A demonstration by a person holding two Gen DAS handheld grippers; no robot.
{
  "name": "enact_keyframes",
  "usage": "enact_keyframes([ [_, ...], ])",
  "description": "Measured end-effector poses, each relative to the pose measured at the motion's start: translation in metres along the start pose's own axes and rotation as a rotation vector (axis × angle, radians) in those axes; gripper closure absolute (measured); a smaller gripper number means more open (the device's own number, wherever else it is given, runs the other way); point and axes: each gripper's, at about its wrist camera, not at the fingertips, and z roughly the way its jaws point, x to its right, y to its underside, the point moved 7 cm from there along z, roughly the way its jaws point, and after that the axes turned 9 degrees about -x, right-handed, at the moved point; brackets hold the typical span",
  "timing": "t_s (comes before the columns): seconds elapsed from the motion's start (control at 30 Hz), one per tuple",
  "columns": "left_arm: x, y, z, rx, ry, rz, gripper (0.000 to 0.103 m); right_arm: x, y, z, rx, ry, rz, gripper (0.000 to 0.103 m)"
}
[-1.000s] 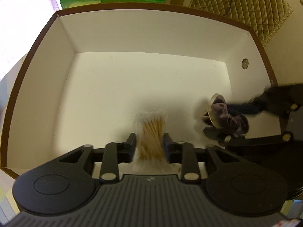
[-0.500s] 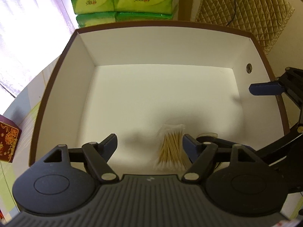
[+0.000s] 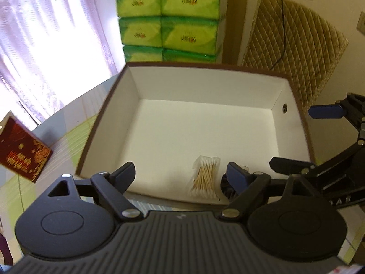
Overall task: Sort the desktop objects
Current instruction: 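Withdraw both tools from the box back toward the table items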
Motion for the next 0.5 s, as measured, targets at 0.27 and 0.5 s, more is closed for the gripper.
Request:
enact_keyframes([
  [0.27, -0.002, 0.018, -0.045, 0.06, 0.001, -0.082, 0.016, -0.007, 0.008, -0.036, 0.06, -0.01, -0.002, 0.002],
  [0.5, 0.003, 0.046, -0.08, 0.108, 0.009, -0.121, 0.016, -0.015, 0.026, -0.065, 0.094, -0.044, 0.009, 0.002],
])
